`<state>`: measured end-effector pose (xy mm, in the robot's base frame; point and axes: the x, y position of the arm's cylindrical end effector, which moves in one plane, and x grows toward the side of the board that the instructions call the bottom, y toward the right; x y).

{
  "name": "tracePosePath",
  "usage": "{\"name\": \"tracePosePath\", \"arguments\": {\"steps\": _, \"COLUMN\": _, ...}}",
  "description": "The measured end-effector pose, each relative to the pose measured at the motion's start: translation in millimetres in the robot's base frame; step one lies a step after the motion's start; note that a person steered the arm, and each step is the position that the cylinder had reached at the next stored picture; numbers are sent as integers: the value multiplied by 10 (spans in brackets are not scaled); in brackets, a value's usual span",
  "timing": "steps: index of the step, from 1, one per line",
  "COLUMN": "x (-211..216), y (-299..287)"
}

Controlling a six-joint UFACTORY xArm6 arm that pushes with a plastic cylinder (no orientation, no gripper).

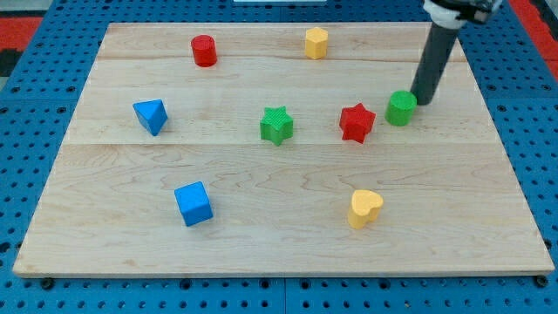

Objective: Push the green circle towards the top right side of the yellow heart

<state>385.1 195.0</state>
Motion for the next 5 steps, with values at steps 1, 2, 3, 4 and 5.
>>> {"name": "tracePosePath", "arguments": {"steps": 1, "x": -239, "y": -367}}
{"name": "tracePosePath", "arguments": {"steps": 2, "x": -269, "y": -512}}
{"name": "tracePosePath", "arguments": {"steps": 3, "x": 19, "y": -635}}
{"name": "tracePosePath", "arguments": {"steps": 4, "x": 300, "y": -350}}
{"name": "tracePosePath", "arguments": {"steps": 5, "x": 787, "y": -289}}
